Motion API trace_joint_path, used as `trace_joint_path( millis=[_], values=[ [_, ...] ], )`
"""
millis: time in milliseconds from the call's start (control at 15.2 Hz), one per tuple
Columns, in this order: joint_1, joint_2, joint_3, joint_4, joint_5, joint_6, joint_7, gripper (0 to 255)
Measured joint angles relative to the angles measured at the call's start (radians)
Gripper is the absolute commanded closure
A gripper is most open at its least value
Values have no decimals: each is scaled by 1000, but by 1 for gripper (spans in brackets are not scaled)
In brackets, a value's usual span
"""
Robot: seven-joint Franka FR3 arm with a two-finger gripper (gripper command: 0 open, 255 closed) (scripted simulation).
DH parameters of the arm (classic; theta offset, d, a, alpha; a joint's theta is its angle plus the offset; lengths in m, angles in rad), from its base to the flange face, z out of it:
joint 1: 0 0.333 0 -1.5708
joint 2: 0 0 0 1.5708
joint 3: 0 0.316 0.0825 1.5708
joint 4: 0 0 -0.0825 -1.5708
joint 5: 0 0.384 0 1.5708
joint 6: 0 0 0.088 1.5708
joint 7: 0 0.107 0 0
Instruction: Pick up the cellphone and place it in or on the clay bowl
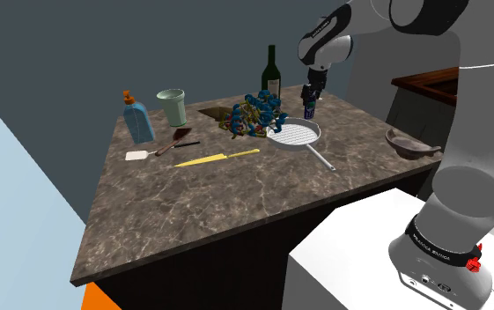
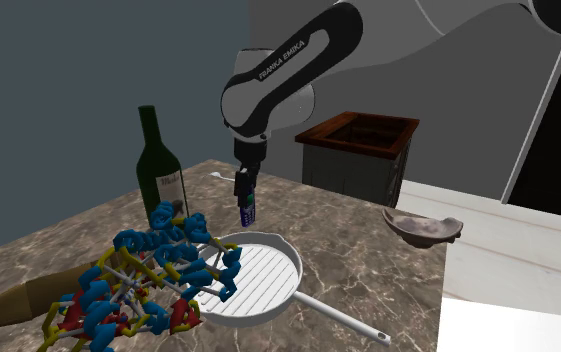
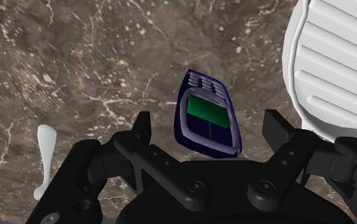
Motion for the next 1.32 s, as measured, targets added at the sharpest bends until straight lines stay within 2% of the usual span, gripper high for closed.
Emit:
trace_joint_path(
  millis=[330, 396, 1056, 1320],
  values=[
    [0, 2, 1, -1, 1, 4, 0, 0],
    [0, 2, 1, -1, 1, 4, 0, 255],
    [0, 2, 1, -1, 1, 4, 0, 255],
    [3, -15, -3, 16, -8, -30, 6, 255]
  ],
)
